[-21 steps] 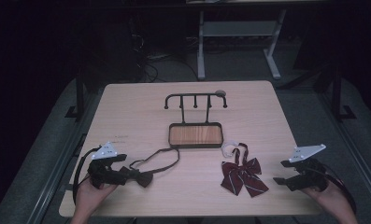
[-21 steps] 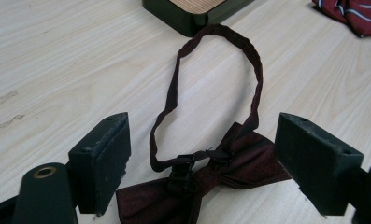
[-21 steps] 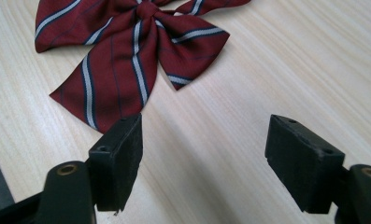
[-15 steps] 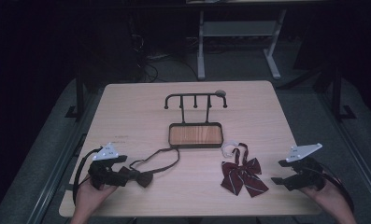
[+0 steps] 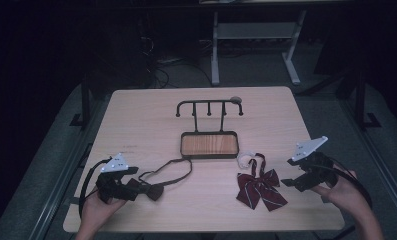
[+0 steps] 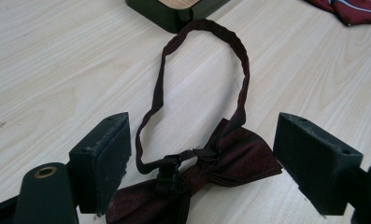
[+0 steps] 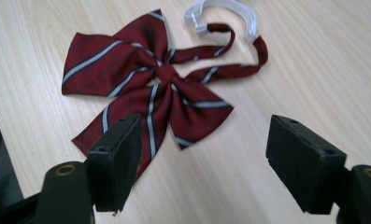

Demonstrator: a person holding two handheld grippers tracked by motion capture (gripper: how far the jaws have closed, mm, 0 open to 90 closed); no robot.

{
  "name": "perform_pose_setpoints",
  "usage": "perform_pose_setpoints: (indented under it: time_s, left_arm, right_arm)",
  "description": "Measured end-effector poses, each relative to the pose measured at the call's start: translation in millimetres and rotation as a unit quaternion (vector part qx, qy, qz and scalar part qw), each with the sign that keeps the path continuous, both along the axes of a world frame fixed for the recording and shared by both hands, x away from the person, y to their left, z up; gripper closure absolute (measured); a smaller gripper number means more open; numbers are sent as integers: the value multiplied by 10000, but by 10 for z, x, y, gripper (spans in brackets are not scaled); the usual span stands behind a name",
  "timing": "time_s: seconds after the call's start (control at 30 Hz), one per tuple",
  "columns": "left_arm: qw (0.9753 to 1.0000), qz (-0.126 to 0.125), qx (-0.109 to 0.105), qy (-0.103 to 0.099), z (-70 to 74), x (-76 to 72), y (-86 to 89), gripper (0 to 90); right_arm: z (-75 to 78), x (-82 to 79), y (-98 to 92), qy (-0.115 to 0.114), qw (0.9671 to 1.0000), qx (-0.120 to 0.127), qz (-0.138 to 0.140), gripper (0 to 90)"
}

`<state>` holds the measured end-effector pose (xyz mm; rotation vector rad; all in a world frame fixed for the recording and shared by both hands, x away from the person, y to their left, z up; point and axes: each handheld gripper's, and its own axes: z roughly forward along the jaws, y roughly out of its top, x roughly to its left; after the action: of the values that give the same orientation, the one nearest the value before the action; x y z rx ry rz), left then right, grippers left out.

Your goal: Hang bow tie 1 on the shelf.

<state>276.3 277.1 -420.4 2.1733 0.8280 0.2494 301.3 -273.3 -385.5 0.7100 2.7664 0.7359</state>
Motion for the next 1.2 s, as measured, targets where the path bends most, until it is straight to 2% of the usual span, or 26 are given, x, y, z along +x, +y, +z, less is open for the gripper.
perform_pose_setpoints:
  time_s: [0.03, 0.17, 0.43, 0.5, 0.67, 0.73, 0.87, 1.03, 1.2]
  left_arm:
    - [10000, 16, -15, 25, -4, 3, 7, 190]
    - [10000, 20, -47, 49, -12, 2, 13, 190]
    - [10000, 4, -29, 92, -18, 18, 24, 190]
    - [10000, 11, -50, 85, -22, 20, 25, 190]
    - [9999, 17, -68, 103, -25, 22, 31, 192]
    - [9999, 16, -75, 103, -22, 19, 32, 194]
    - [9999, -2, -70, 114, -26, 22, 29, 196]
    - [9999, 4, -84, 146, -28, 19, 24, 198]
    - [9999, -1, -78, 122, -27, 22, 29, 199]
  right_arm:
    - [17, 68, 49, 1, 9999, -29, 130, 263]
    - [12, 194, 140, 121, 9996, -171, 177, 238]
    - [-39, 449, 290, 357, 9983, -292, 351, 250]
    - [-50, 474, 304, 353, 9982, -332, 360, 265]
    - [-107, 641, 397, 447, 9966, -540, 443, 366]
    - [-121, 674, 415, 430, 9966, -525, 462, 404]
    - [-189, 755, 452, 540, 9959, -563, 464, 445]
    - [-256, 836, 488, 576, 9959, -577, 399, 471]
    - [-319, 935, 500, 598, 9965, -539, 233, 530]
